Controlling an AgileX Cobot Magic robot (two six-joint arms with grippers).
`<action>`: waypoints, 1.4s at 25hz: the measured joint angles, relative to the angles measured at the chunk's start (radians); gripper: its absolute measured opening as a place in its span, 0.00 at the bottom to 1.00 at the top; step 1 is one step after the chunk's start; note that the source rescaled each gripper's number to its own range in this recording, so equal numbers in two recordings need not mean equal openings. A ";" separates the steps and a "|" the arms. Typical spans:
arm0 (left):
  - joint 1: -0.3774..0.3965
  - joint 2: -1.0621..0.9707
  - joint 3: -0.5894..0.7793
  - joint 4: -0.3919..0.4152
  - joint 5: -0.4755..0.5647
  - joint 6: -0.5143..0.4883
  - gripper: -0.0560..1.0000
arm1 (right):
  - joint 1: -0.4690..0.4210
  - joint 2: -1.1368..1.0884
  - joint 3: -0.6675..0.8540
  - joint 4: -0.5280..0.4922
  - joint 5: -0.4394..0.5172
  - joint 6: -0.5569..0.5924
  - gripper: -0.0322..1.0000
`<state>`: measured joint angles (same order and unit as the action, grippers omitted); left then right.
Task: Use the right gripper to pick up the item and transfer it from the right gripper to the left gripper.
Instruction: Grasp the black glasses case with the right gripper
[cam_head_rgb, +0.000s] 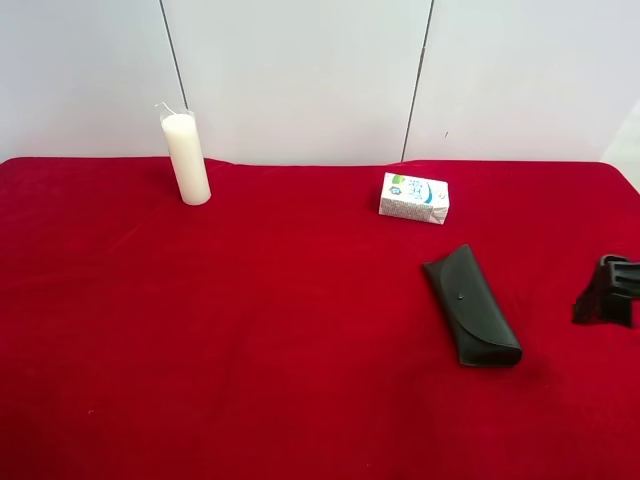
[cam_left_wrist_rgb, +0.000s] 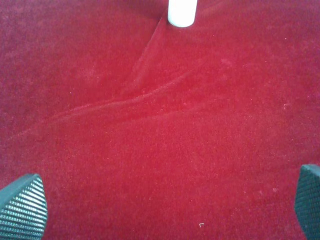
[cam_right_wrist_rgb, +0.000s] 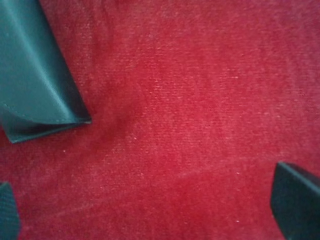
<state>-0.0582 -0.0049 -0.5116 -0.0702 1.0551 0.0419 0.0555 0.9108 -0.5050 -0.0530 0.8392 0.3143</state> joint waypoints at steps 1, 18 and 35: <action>0.000 0.000 0.000 0.000 0.000 0.000 1.00 | 0.000 0.012 0.000 0.000 -0.014 0.000 1.00; 0.000 0.000 0.000 0.000 0.000 0.000 1.00 | 0.059 0.397 0.000 0.015 -0.440 -0.019 1.00; 0.000 0.000 0.000 0.000 0.000 0.000 1.00 | 0.156 0.708 -0.011 0.024 -0.735 -0.020 1.00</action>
<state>-0.0582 -0.0049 -0.5116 -0.0702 1.0551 0.0419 0.2110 1.6189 -0.5159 -0.0290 0.1045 0.2948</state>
